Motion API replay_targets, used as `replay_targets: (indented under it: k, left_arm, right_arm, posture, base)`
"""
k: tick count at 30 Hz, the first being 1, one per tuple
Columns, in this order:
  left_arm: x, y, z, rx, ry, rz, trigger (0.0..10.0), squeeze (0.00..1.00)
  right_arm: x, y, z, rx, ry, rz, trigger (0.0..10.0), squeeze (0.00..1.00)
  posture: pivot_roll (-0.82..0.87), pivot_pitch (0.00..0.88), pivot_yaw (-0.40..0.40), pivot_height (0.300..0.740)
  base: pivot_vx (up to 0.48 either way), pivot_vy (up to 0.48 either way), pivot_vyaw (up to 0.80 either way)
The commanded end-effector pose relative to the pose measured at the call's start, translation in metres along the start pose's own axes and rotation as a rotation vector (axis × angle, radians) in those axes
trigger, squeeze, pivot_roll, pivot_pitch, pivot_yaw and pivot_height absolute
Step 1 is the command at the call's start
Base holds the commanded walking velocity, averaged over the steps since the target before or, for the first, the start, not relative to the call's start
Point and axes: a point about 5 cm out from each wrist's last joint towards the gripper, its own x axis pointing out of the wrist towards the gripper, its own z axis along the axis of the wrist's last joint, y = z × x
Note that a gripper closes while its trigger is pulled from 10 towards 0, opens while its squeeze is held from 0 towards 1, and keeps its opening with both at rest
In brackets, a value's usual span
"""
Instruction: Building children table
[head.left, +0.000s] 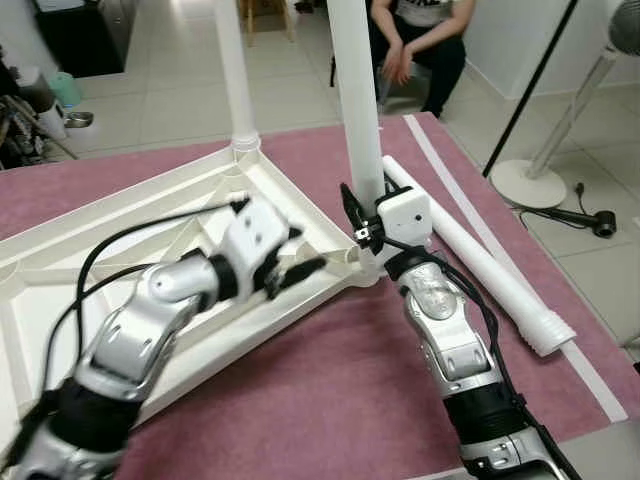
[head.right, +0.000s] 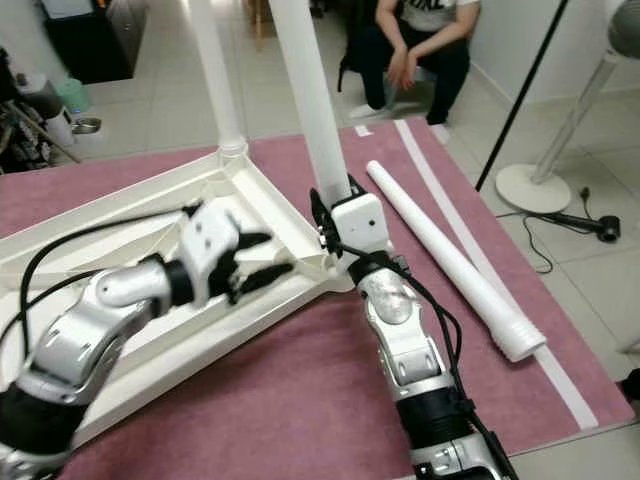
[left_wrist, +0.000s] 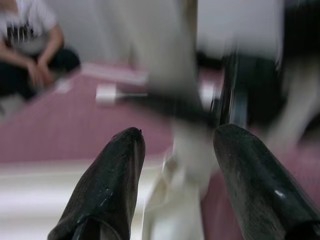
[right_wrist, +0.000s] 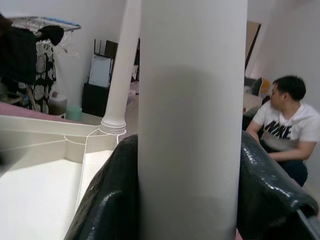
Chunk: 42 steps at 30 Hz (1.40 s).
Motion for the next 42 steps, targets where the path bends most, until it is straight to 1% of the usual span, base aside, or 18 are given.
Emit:
replay_targets:
  k: [1, 2, 3, 5, 7, 9, 14, 21, 23, 25, 27, 28, 30, 31, 33, 34, 40, 42]
  left_arm:
    - [0.003, 0.020, 0.012, -0.099, -0.064, 0.225, 10.0, 0.00]
    - [0.009, 0.029, 0.032, -0.155, -0.163, 0.285, 10.0, 0.00]
    - [0.009, 0.029, 0.032, -0.155, -0.163, 0.285, 10.0, 0.00]
    - [0.012, 0.036, 0.055, -0.199, -0.273, 0.330, 10.0, 0.00]
    - [0.012, 0.036, 0.055, -0.199, -0.273, 0.330, 10.0, 0.00]
    - [0.012, 0.037, 0.070, -0.207, -0.338, 0.330, 10.0, 0.00]
    - [0.014, 0.031, 0.074, -0.201, -0.344, 0.298, 10.0, 0.00]
    - [0.021, 0.019, 0.074, -0.289, -0.336, 0.230, 10.0, 0.00]
    - [0.027, 0.014, 0.074, -0.384, -0.324, 0.208, 10.0, 0.00]
    - [0.027, 0.014, 0.074, -0.384, -0.324, 0.208, 10.0, 0.00]
    - [0.032, 0.011, 0.077, -0.449, -0.330, 0.191, 10.0, 0.00]
    - [0.033, 0.009, 0.079, -0.466, -0.338, 0.180, 8.7, 0.00]
    - [0.033, 0.009, 0.079, -0.466, -0.338, 0.180, 8.7, 0.00]
    - [0.034, 0.008, 0.080, -0.468, -0.342, 0.170, 4.1, 0.00]
    - [0.034, 0.008, 0.080, -0.468, -0.342, 0.170, 4.1, 0.00]
    - [0.034, 0.007, 0.081, -0.467, -0.344, 0.163, 0.0, 0.00]
    - [0.032, 0.004, 0.084, -0.432, -0.350, 0.141, 0.0, 0.00]
    - [0.030, 0.002, 0.085, -0.369, -0.343, 0.142, 0.0, 0.00]
  right_arm:
    - [-0.005, 0.005, -0.007, -0.032, 0.023, 0.029, 10.0, 0.00]
    - [-0.004, 0.003, -0.006, -0.059, 0.011, 0.040, 10.0, 0.00]
    - [-0.004, 0.003, -0.006, -0.059, 0.011, 0.040, 10.0, 0.00]
    - [-0.002, -0.001, -0.005, -0.089, 0.000, 0.051, 10.0, 0.00]
    - [-0.002, -0.001, -0.005, -0.089, 0.000, 0.051, 10.0, 0.00]
    - [0.001, -0.007, -0.003, -0.104, -0.011, 0.052, 10.0, 0.00]
    - [0.006, -0.009, -0.001, -0.127, -0.029, 0.065, 10.0, 0.00]
    - [0.009, 0.000, 0.000, -0.162, -0.054, 0.128, 10.0, 0.00]
    - [0.011, 0.005, 0.000, -0.179, -0.067, 0.160, 10.0, 0.00]
    - [0.011, 0.005, 0.000, -0.179, -0.067, 0.160, 10.0, 0.00]
    - [0.013, 0.010, 0.000, -0.180, -0.070, 0.186, 10.0, 0.00]
    - [0.014, 0.011, -0.001, -0.179, -0.068, 0.195, 10.0, 0.00]
    - [0.014, 0.011, -0.001, -0.179, -0.068, 0.195, 10.0, 0.00]
    - [0.014, 0.012, -0.002, -0.177, -0.065, 0.200, 10.0, 0.00]
    - [0.014, 0.012, -0.002, -0.177, -0.065, 0.200, 10.0, 0.00]
    - [0.015, 0.013, -0.003, -0.176, -0.058, 0.207, 10.0, 0.00]
    - [0.018, 0.011, -0.007, -0.179, -0.017, 0.193, 10.0, 0.00]
    - [0.022, 0.008, -0.011, -0.140, 0.040, 0.157, 10.0, 0.00]
  posture:
    - [0.02, 0.000, 0.071, 0.740]
    - [0.01, 0.000, 0.072, 0.740]
    - [0.01, 0.000, 0.072, 0.740]
    - [0.01, 0.000, 0.074, 0.740]
    - [0.01, 0.000, 0.074, 0.740]
    - [0.01, 0.000, 0.075, 0.740]
    - [0.01, 0.000, 0.074, 0.740]
    - [0.02, 0.000, 0.069, 0.740]
    - [0.02, 0.000, 0.069, 0.740]
    - [0.02, 0.000, 0.069, 0.740]
    - [0.02, 0.000, 0.069, 0.740]
    - [0.02, 0.000, 0.069, 0.740]
    - [0.02, 0.000, 0.069, 0.740]
    - [0.02, 0.000, 0.069, 0.740]
    - [0.02, 0.000, 0.069, 0.740]
    - [0.02, 0.000, 0.068, 0.740]
    - [0.02, 0.000, 0.068, 0.740]
    - [0.02, 0.000, 0.067, 0.740]
  base:
    - [0.000, 0.000, 0.00]
    - [0.000, 0.000, 0.00]
    - [0.000, 0.000, 0.00]
    - [0.000, 0.000, 0.00]
    - [0.000, 0.000, 0.00]
    - [0.000, 0.000, 0.00]
    - [0.000, 0.000, 0.00]
    - [0.000, 0.000, 0.00]
    - [0.000, 0.000, 0.00]
    - [0.000, 0.000, 0.00]
    - [0.000, 0.000, 0.00]
    - [0.000, 0.000, 0.00]
    - [0.000, 0.000, 0.00]
    - [0.000, 0.000, 0.00]
    - [0.000, 0.000, 0.00]
    - [0.000, 0.000, 0.00]
    - [0.000, 0.000, 0.00]
    - [0.000, 0.000, 0.00]
